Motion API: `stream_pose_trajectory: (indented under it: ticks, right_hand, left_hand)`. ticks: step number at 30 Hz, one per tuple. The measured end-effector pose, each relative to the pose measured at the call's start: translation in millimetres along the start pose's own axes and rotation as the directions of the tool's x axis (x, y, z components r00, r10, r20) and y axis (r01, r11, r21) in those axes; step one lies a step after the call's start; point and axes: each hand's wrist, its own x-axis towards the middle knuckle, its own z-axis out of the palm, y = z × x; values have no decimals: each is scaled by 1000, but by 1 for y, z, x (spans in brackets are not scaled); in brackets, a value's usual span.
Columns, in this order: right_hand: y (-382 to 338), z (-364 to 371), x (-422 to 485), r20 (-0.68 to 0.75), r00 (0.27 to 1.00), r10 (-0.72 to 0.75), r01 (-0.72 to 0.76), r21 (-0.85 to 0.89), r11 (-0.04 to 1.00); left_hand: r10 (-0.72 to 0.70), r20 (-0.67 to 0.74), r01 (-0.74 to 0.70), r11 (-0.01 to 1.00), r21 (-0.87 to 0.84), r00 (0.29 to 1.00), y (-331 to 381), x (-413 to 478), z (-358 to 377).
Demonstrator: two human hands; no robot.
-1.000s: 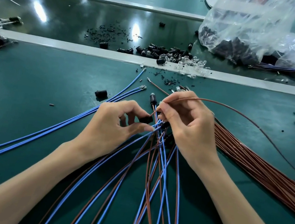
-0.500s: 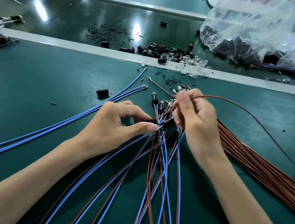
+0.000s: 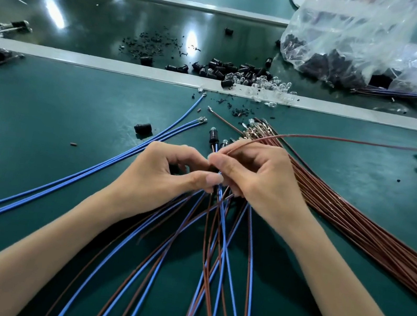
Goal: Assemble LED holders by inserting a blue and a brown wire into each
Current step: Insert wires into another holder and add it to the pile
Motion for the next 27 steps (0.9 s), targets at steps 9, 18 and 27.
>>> stream_pose_trajectory:
  ticks: [9, 18, 27]
  right_hand:
    - [-6, 0, 1, -94, 993, 72, -46, 259, 965]
    - [-4, 0, 3, -136, 981, 139, -60, 467, 882]
    - [-4, 0, 3, -110, 983, 149, -83, 457, 885]
  left_hand:
    - [-17, -10, 17, 1000, 3, 1000, 0, 0, 1]
    - [-15, -23, 15, 1000, 0, 1000, 2, 0, 0]
    - [-22, -22, 21, 1000, -20, 1000, 3, 0, 0]
